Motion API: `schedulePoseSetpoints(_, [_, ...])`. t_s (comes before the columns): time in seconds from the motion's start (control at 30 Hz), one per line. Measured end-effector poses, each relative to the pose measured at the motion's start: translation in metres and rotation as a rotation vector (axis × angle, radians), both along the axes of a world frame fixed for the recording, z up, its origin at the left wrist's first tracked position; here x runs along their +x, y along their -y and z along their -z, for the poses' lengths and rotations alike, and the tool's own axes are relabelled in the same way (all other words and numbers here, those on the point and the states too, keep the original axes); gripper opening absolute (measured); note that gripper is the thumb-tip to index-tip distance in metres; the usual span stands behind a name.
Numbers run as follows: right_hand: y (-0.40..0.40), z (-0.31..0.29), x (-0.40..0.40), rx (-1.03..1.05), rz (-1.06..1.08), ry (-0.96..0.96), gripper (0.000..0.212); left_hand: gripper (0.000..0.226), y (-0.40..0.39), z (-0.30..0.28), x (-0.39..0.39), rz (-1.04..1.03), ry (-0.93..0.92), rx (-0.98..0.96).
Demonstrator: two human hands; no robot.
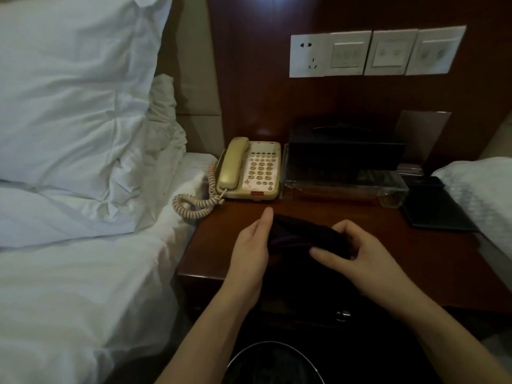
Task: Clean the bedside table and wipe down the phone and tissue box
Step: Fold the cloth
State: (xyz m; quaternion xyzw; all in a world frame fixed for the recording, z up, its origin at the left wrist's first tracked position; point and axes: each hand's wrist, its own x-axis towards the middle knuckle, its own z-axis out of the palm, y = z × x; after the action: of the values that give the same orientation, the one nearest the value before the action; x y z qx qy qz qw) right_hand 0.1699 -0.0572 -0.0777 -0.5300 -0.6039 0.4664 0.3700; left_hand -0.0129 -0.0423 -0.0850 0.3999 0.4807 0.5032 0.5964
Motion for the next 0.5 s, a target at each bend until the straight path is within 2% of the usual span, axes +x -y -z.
schedulePoseSetpoints(0.1, [0.001, -0.007, 0.009, -0.142, -0.118, -0.111, 0.035, 0.033, -0.008, -0.002, -0.001, 0.09, -0.042, 0.067])
schedulePoseSetpoints(0.17, [0.001, -0.01, 0.014, -0.139, -0.057, -0.191, 0.03, 0.023, -0.011, -0.004, -0.006, 0.22, -0.093, 0.092])
schedulePoseSetpoints(0.3, [0.003, -0.01, 0.022, -0.069, 0.092, -0.188, 0.022, 0.038, -0.016, -0.006, -0.013, 0.369, -0.162, 0.042])
schedulePoseSetpoints(0.43, [0.008, -0.016, 0.031, -0.148, -0.007, -0.272, 0.026, 0.037, -0.017, -0.009, -0.016, 0.372, 0.069, -0.027])
schedulePoseSetpoints(0.5, [0.009, -0.018, 0.034, -0.246, -0.095, -0.265, 0.036, 0.029, -0.015, -0.011, -0.017, 0.367, 0.176, -0.062])
